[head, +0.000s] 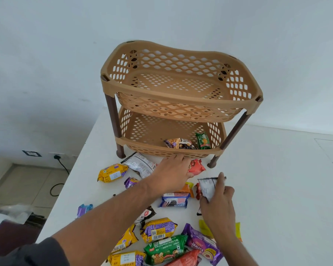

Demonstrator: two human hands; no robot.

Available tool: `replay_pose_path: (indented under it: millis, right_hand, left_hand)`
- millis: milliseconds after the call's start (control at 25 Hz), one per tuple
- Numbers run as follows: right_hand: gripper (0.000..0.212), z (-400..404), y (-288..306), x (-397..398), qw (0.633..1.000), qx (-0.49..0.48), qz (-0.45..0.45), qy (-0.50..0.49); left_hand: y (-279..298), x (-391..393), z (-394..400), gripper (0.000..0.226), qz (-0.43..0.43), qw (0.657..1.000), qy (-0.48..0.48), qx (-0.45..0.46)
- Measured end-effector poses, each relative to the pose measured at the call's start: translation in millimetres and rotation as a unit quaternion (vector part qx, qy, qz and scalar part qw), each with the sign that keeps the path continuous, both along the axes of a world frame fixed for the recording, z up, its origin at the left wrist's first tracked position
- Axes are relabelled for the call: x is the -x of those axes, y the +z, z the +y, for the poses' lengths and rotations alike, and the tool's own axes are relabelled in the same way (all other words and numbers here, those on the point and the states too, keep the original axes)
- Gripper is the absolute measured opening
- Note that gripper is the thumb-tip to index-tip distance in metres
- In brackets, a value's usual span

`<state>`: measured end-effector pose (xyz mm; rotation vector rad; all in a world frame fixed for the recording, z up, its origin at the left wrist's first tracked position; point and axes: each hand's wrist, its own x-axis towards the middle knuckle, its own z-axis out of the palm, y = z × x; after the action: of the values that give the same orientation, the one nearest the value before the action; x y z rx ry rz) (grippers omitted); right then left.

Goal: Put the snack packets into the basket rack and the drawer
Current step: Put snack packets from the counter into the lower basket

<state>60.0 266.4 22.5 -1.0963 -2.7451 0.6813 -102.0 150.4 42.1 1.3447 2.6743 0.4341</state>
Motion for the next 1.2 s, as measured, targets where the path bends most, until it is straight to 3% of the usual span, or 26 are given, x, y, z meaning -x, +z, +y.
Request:
replay_pose_path:
  millis: [200,320,560,720,960,1200]
  right_hand:
    - [0.09,13.9,50.7,43.7,0.988,-0.084,0.041,0.12]
    - [0.082,20.0,77.8,78.3,0.977,-0.114,0.022,0.178]
    - [0.081,19.5,98.1,135.1,0.942,-0.174,-0.008,0.286]
    - [0.088,13.1,95.6,165.5,0.922,-0.221,-0.032,0.315]
    - [0.08,9.6,88.0,201.9,0.903,-0.261,-0.038,0.338]
    - [0.041,4.0,66.6,245.7,0.926,-0.193,-0.057,0.32]
  left_hand:
    - [45.2,22.1,-17.9,0.072,-0.026,0.991,0.13,-0.015]
    - [59.0,45.3,-29.6,0.056,-0.025,0.981,0.19,-0.025]
    - [66.7,82.4,-44.4,0.049,-0.089,0.946,0.294,-0.099]
    - [63.6,107.6,-43.1,0.041,-0.088,0.928,0.339,-0.125]
    - [46.1,139.6,-35.8,0.031,-0.096,0.923,0.36,-0.095]
    - [28.0,156.6,-32.7,0.015,-0.066,0.922,0.38,-0.035]
